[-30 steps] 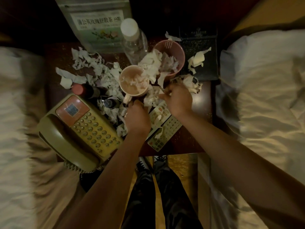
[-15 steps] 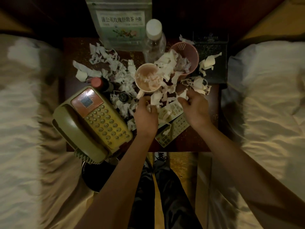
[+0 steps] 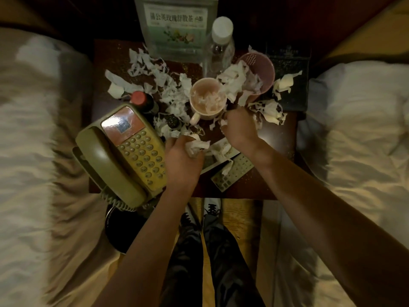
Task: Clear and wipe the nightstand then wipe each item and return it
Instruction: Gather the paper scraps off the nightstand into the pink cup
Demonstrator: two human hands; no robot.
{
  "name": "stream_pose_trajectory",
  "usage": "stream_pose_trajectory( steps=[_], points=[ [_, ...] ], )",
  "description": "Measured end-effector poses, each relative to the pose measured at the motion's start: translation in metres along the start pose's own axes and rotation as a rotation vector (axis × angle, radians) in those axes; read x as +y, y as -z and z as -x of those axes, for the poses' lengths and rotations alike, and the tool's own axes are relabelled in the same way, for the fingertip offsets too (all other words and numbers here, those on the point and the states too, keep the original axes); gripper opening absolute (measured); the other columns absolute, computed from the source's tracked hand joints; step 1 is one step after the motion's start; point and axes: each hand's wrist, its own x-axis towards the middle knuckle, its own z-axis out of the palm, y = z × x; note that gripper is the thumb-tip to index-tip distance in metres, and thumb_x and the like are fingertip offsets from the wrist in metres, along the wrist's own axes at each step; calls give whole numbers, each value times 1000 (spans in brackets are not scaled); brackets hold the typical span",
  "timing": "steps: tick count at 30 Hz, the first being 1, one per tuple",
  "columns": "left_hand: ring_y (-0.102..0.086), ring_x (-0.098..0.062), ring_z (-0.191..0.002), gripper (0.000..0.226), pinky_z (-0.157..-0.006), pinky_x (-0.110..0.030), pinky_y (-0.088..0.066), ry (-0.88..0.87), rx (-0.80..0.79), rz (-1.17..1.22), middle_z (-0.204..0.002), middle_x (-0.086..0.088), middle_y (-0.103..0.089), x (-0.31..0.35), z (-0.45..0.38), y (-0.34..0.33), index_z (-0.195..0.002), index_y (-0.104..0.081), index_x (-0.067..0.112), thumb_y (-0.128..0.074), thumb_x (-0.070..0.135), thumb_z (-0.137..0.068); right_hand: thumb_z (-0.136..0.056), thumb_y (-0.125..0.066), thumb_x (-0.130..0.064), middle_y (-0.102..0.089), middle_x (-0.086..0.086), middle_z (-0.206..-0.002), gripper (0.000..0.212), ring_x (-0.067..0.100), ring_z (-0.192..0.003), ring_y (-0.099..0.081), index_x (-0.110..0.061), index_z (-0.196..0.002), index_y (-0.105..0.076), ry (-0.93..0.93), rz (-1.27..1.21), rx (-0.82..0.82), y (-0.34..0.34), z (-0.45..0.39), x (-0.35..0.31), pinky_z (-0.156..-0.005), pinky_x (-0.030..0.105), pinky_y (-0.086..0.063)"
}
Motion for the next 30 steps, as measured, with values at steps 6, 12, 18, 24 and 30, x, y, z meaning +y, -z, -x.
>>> stream_pose_trajectory(
  steps=[6, 12, 18, 24, 30],
  points=[
    [-52, -30, -108, 46, -79, -31, -44, -54, -131, -302, -125, -14, -45, -8, -10, 13, -125, -52, 6, -66, 4, -81, -92, -46, -1, -54, 21, -115, 22, 38, -98, -57, 0, -109, -61, 107, 106, 58, -5, 6, 1, -75, 38, -43],
    [-52, -31, -113, 52, -87, -37, -48, -93, -168, -508, -133, -14, -40, -12, -26, 21, -129, -49, 4, -69, 4, -81, -82, -58, 1, -60, 17, -92, 15, 36, -88, -58, -2, -97, -60, 295, -120, 159, -4, 26, 8, -66, 35, -40],
    [-47, -30, -117, 50, -94, -38, -45, -196, -146, -671, -130, -14, -46, -23, -43, 27, -123, -57, 5, -74, 22, -79, -87, -59, -2, -57, 14, -120, 40, 31, -108, -56, -9, -126, -55, 349, -313, -52, -14, 51, -18, -86, 38, -48],
    [-45, -30, -119, 34, -96, -37, -40, -264, -91, -752, -129, -14, -51, -29, -53, 29, -120, -60, 5, -62, 18, -89, -90, -56, -4, -37, 17, -134, 44, 34, -104, -55, -8, -133, -48, 172, -225, -58, -28, 40, -53, -91, 39, -47],
    [-46, -29, -112, 23, -92, -36, -35, -315, -54, -909, -113, -8, -61, -28, -54, 22, -107, -68, 15, -58, 17, -86, -93, -47, -1, -38, 18, -130, 36, 34, -100, -58, -7, -129, -45, 176, 54, -66, -40, 42, -75, -80, 36, -47]
  ],
)
